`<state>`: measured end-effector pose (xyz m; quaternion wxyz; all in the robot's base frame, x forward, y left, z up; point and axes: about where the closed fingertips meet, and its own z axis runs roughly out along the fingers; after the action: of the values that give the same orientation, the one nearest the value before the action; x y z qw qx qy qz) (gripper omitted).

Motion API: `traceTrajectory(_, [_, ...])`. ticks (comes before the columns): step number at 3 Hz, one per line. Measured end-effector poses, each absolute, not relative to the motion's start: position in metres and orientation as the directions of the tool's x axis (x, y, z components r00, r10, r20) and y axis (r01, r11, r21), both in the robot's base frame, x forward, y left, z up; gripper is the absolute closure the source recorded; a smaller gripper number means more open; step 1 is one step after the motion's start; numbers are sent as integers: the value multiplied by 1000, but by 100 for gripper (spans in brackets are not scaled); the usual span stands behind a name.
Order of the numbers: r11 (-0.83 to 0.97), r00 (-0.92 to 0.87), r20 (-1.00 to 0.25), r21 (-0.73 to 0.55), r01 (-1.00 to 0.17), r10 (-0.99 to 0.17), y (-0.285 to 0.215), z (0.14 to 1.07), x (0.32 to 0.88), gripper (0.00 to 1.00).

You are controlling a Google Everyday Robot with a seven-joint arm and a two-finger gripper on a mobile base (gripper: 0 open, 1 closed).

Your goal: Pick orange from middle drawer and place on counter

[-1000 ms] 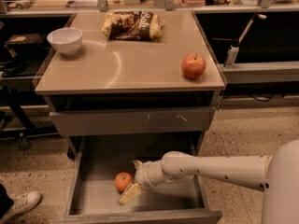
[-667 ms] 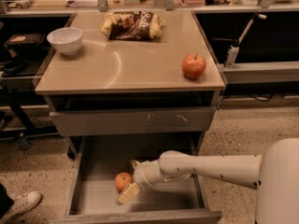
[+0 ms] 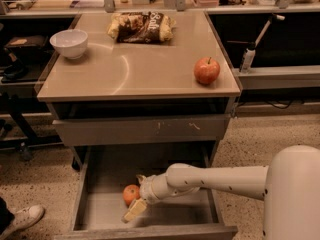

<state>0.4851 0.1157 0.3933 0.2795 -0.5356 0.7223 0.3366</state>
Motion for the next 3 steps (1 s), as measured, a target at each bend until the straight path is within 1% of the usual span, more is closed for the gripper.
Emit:
traceTrajectory(1, [189, -270, -760, 196, -962, -591, 119, 382, 480, 0])
traceTrajectory(2, [189, -270, -760, 196, -962, -591, 119, 382, 480, 19])
traceTrajectory(3, [189, -270, -760, 196, -962, -591, 119, 382, 480, 42])
